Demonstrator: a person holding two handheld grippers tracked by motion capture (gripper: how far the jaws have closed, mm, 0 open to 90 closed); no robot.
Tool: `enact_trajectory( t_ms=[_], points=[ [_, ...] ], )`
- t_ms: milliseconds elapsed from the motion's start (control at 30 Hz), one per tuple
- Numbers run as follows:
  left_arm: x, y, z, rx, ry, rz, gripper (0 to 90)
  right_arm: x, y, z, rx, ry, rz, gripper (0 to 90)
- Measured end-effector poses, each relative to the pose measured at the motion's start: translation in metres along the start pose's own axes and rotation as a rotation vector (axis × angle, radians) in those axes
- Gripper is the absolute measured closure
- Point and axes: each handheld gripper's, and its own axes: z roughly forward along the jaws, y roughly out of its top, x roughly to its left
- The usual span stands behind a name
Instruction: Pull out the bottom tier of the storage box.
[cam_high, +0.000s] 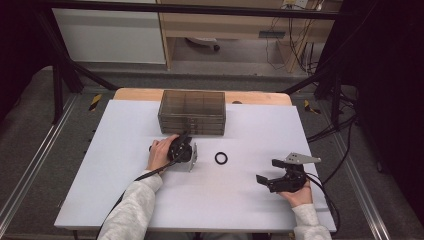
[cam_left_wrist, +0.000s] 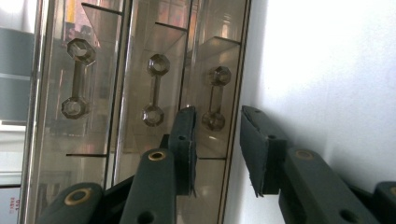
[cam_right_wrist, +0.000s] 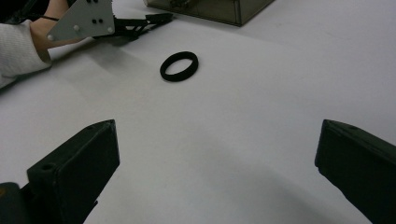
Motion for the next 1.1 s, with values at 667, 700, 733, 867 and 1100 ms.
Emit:
enact_trajectory(
  t_ms=[667,700,733,867,1100],
  points=[
    [-0.006,0.0,0.006,-0.006,0.053,0.052,76.3,0.0,0.0,-0.001,-0.007,0.003,0.004,0.4],
    [-0.006,0.0,0.006,-0.004,0.055,0.053,76.6,0.0,0.0,-0.001,-0.007,0.004,0.004,0.4],
    [-0.007,0.0,0.006,-0.002,0.062,0.059,77.0,0.0,0.0,-0.001,-0.007,0.004,0.004,0.3],
    [-0.009,0.001,0.007,0.006,0.081,0.077,78.6,0.0,0.0,-0.001,-0.007,0.003,0.004,0.4],
    [-0.011,0.001,0.007,0.003,0.092,0.099,79.6,0.0,0.0,0.0,-0.004,0.004,0.003,0.3]
  ],
)
